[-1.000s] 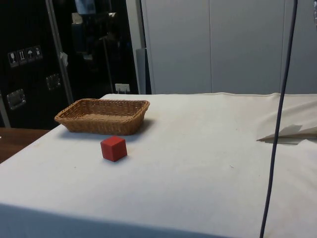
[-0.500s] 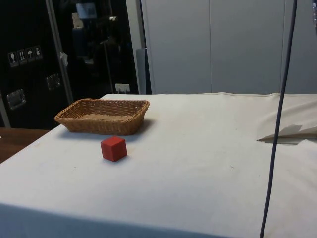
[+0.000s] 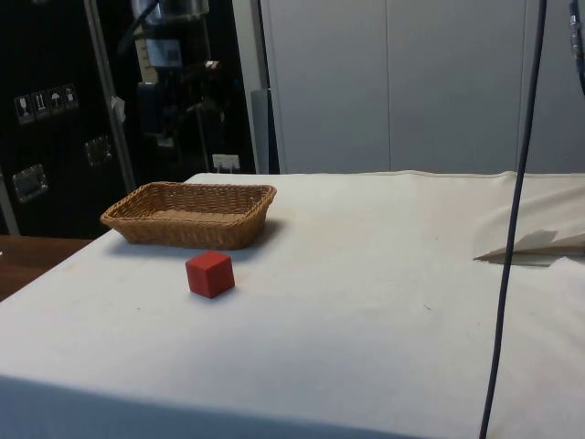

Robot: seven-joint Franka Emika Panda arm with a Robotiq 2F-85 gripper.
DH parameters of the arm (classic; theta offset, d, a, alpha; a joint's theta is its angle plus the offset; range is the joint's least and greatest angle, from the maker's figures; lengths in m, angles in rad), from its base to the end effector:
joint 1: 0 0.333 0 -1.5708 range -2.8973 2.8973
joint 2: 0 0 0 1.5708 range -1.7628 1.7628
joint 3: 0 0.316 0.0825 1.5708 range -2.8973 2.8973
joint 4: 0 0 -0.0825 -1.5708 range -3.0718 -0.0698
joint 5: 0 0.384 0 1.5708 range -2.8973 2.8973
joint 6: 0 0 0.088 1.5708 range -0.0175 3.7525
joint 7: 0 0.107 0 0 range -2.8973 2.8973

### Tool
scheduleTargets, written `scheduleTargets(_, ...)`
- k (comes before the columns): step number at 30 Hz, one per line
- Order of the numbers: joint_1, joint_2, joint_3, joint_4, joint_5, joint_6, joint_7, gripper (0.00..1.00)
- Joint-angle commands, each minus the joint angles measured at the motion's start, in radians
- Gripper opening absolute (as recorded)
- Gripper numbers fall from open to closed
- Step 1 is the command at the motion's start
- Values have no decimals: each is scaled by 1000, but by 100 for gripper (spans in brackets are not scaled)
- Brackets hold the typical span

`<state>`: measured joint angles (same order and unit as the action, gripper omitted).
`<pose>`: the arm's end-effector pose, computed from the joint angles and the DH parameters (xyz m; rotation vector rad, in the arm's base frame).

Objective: Pick up the cube and place it into the basket.

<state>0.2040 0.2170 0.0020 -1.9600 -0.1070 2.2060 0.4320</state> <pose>0.5904 0.1196 0.3686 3.0570 -0.2509 0.0839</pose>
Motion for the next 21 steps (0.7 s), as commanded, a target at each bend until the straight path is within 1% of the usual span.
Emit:
scheduleTargets(1,-1,6,0,-9,3,26,6,100)
scheduleTargets(5,-1,20,0,-23,4,62,15,100)
scheduleTargets(6,-1,22,0,-22,0,54,14,100)
scheduleTargets(7,-2,28,0,-30,5,80,19,100)
scheduleTargets(12,-3,49,0,-45,10,123,29,100)
scheduleTargets(14,-4,56,1,-47,11,132,33,100)
scheduleTargets(15,-2,55,-1,-43,3,117,34,100)
scheduleTargets(16,-4,60,1,-48,11,135,35,100)
scheduleTargets(21,-5,82,1,-52,16,155,45,100)
